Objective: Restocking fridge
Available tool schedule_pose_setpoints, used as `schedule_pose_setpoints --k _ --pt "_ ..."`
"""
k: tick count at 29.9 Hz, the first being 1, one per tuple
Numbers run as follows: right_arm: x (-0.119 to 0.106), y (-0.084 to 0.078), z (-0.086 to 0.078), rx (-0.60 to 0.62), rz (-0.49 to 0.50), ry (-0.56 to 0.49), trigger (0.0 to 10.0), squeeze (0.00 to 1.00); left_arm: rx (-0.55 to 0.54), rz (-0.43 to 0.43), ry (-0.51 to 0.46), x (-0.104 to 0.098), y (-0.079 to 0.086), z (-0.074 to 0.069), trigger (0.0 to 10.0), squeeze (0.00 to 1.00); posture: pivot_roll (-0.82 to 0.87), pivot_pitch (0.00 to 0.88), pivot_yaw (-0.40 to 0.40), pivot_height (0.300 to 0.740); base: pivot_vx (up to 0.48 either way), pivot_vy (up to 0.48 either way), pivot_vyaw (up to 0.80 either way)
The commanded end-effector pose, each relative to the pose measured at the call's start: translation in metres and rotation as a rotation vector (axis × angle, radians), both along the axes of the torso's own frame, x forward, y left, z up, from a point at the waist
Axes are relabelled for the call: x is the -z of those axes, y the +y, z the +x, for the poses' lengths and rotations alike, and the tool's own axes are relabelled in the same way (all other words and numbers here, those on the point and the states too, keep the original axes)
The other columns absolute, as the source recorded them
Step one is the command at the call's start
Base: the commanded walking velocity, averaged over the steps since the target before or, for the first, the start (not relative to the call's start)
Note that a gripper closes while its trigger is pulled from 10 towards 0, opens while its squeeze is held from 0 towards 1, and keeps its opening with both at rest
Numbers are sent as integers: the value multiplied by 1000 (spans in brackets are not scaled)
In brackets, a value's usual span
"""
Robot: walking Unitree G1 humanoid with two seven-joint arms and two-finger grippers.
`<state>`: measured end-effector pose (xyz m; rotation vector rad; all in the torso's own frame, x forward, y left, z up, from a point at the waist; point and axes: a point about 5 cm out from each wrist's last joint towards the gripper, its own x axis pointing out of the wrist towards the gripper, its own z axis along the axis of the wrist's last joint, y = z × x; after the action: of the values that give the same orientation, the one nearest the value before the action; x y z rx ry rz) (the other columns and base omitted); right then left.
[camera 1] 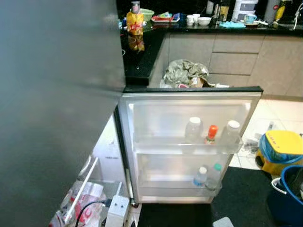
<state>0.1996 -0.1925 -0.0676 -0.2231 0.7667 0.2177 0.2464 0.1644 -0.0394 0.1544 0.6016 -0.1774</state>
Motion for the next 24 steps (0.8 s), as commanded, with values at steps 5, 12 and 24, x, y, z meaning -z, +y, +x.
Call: schedule_pose_setpoints --k 5,12,24 --pt "0 1 0 -6 -4 4 10000 0 -30 7 34 6 7 -7 10000 0 -64 113 7 740 0 -480 0" --pt "-1 1 2 -9 -3 -3 10000 0 -32 5 38 6 7 -7 10000 0 -66 111 6 740 0 -480 0" --pt "-2 1 4 -11 -9 -3 10000 0 -69 4 49 7 11 -8 10000 0 -69 101 9 740 0 -266 0"
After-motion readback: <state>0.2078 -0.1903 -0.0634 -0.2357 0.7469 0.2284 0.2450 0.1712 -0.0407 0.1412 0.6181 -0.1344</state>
